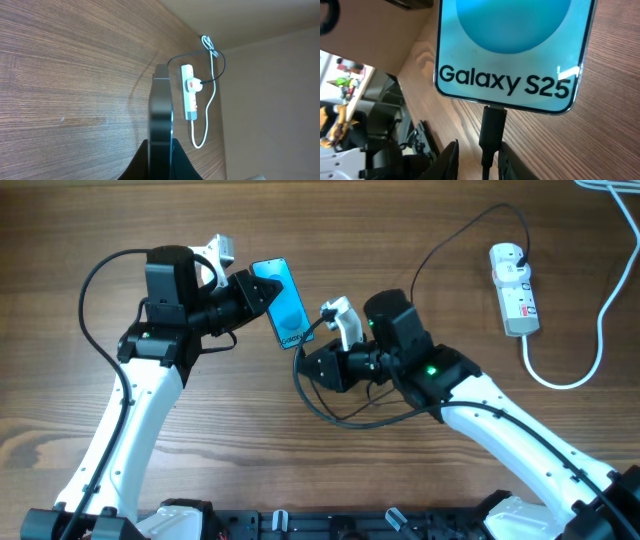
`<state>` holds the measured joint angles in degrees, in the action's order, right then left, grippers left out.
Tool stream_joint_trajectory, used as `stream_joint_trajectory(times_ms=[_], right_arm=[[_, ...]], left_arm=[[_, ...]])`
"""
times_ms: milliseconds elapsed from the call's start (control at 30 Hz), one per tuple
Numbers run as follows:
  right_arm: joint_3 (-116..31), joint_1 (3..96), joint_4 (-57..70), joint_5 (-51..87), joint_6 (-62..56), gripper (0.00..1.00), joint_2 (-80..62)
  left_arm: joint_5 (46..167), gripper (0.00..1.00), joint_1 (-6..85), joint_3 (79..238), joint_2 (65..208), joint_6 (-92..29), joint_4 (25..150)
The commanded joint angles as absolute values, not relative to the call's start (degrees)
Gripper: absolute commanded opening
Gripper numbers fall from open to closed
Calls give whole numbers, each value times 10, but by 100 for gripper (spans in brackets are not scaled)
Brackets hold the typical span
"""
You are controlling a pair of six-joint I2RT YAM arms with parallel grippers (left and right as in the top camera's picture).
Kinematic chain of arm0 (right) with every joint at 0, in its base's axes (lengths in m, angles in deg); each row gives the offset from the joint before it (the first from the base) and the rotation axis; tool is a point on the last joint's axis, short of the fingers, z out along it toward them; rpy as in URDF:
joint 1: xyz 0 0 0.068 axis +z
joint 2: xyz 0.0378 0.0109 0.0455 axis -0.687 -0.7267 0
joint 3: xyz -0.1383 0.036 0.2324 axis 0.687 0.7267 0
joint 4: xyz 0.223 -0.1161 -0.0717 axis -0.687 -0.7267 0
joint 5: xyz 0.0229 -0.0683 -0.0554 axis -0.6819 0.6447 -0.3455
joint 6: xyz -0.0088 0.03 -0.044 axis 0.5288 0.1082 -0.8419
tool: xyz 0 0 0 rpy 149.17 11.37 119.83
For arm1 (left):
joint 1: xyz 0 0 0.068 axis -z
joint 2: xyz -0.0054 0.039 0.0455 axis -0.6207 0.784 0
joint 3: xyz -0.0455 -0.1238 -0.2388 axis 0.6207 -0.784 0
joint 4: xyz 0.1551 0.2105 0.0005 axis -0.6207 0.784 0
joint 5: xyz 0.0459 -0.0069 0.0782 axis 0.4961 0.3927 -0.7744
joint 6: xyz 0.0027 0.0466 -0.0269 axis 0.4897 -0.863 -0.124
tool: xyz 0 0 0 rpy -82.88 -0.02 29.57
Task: Plug charger to phone and switch on socket
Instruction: 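Push the USB-C plug up into the phone's port, then lower the phone onto the table with the left gripper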
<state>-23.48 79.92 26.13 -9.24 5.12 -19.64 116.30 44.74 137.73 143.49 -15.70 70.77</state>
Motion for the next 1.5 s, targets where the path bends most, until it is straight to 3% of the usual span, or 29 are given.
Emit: stream_joint_trajectory(times_ms=[0, 100, 233, 1467], right_arm=[[-244, 809, 259, -49, 43, 27, -197], [-244, 809, 258, -46, 43, 20, -197], [-244, 809, 260, -45, 43, 5, -197], [-309, 775, 309, -38, 28, 5, -199]], left_arm=[[1183, 4, 450, 1380, 1426, -162, 703], [1183, 4, 450, 1380, 1426, -162, 703], [1191, 4, 450, 1380, 1426, -162, 703], [1260, 4, 541, 1379, 1425, -271, 844]])
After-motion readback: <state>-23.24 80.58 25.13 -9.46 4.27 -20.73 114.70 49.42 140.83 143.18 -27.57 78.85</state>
